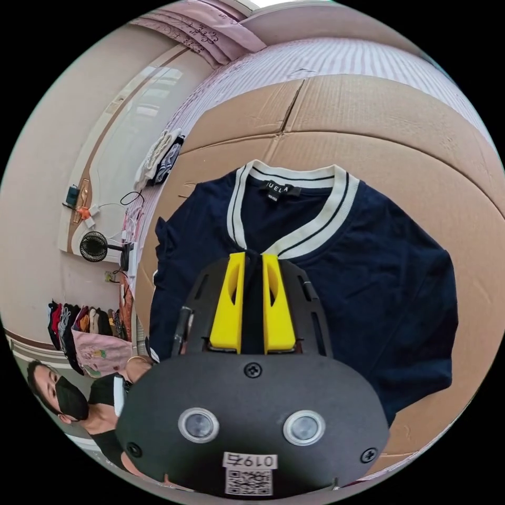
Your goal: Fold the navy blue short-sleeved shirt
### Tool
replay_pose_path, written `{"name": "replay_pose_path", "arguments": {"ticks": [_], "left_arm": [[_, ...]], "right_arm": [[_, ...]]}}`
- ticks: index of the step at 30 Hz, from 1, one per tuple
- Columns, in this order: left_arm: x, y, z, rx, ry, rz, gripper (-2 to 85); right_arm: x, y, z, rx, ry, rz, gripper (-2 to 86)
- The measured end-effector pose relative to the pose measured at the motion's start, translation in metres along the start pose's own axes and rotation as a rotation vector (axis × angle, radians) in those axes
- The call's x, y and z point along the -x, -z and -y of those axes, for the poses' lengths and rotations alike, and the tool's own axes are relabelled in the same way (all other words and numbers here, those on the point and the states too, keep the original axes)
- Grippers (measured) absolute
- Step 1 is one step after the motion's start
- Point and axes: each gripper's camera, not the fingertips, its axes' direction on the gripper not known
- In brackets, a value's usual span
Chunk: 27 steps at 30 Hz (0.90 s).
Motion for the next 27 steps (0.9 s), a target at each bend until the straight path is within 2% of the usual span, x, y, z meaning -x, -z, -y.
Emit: {"name": "replay_pose_path", "arguments": {"ticks": [7,16,21,27], "left_arm": [[0.002,-0.013,0.017,0.026,-0.013,0.008,4.9],[-0.005,-0.027,0.030,0.110,-0.110,0.168,6.0],[0.036,-0.028,0.027,0.102,0.023,0.049,2.8],[0.064,-0.029,0.022,0.096,0.026,0.048,2.0]], "right_arm": [[-0.014,-0.026,0.014,0.029,0.060,-0.012,3.7],[-0.021,-0.059,0.013,-0.003,0.083,-0.139,-0.8],[-0.032,-0.078,0.006,-0.036,0.100,-0.195,-0.9],[-0.057,-0.132,-0.013,-0.027,0.089,-0.250,-0.8]]}}
